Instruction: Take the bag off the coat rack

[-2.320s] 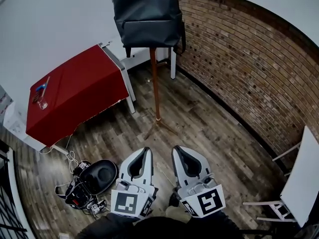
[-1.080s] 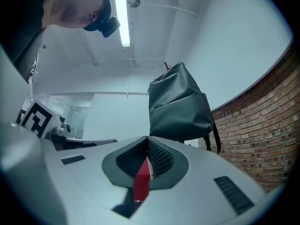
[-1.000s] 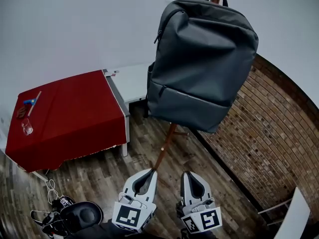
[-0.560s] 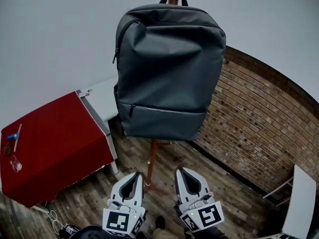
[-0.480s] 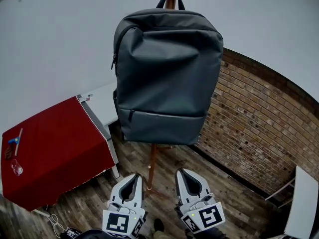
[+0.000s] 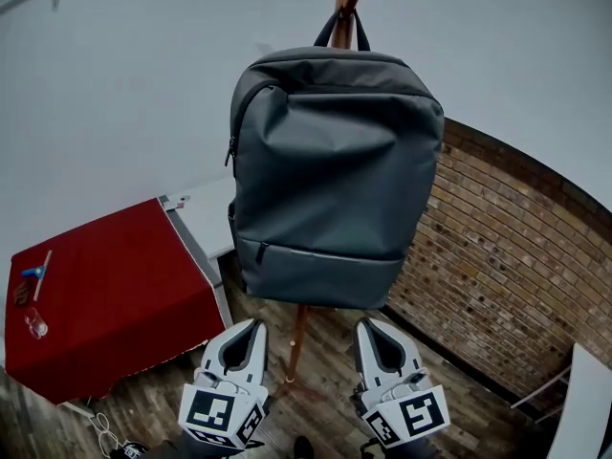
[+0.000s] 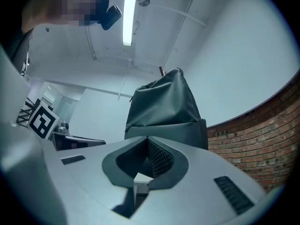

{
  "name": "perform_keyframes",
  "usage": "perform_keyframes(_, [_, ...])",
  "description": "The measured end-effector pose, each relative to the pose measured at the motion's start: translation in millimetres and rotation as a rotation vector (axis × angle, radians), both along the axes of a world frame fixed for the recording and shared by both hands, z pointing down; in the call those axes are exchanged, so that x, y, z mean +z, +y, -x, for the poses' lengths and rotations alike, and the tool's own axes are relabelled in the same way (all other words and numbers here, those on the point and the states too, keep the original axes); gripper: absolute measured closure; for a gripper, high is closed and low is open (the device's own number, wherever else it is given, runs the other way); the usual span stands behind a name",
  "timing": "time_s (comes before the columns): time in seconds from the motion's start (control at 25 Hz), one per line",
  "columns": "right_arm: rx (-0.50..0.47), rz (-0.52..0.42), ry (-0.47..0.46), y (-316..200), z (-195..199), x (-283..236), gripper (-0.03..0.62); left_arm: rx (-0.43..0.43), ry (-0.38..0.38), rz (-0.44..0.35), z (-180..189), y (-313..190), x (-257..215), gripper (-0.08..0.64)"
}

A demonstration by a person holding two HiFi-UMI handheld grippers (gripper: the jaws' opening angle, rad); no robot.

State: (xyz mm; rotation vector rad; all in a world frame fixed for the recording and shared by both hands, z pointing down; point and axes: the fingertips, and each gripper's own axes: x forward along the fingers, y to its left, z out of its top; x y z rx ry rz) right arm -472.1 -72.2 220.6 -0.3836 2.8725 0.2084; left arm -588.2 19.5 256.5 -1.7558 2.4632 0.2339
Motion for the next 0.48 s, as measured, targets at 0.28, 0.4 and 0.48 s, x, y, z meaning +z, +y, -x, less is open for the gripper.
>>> perform_keyframes(0.28, [0.039, -0.069, -0.041, -33.6, -5.7, -57.7, 0.584, -0.018, -0.075, -0.072, 29.1, -6.0, -69.1, 0.549])
perform_keyframes(0.4, [0.046, -0.081, -0.041, -47.8, -4.7, -73.0, 0.583, -0.038, -0.115, -0.077, 41.6, -5.9, -93.4, 0.548])
perform_keyframes(0.48, [0.035, -0.08, -0.037, -55.6, -4.2, -80.9, 0.58, -0.047, -0.12, -0.081, 49.9, -6.0, -104.4, 0.536])
